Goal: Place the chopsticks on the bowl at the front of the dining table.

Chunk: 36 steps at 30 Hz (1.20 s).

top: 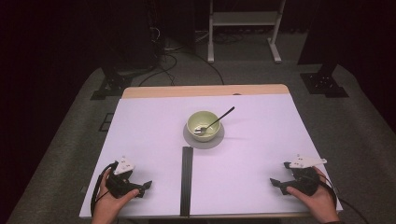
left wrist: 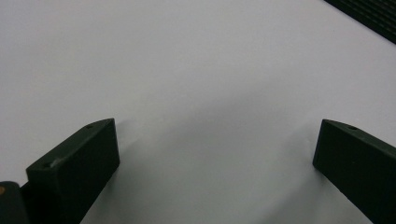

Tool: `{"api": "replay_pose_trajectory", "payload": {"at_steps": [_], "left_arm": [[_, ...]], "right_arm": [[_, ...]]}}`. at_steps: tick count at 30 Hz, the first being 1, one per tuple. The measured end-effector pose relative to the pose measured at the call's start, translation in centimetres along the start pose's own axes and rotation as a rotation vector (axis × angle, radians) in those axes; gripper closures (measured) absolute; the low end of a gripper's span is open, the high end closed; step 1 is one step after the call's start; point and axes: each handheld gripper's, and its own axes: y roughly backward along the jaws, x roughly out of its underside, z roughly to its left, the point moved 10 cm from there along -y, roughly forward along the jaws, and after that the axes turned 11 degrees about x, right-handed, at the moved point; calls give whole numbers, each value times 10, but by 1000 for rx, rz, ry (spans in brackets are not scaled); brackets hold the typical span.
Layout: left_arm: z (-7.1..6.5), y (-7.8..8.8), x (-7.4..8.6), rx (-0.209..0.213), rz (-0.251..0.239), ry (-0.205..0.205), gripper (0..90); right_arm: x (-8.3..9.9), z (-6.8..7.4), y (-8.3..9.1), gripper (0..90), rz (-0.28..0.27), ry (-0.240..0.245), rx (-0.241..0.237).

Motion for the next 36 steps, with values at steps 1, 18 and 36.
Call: {"api": "replay_pose_trajectory", "payload": {"at_steps": [1, 18, 36], "left_arm": [[0, 1, -1, 7, -11, 15, 0], [3, 4, -24, 32, -87, 37, 0], [-2, -3, -50, 24, -100, 12, 0]], "right_arm": [[0, 0, 0, 121, 1, 1, 1], [0, 0, 0, 121, -5, 6, 5], [0, 0, 0, 121, -3, 6, 5]]}}
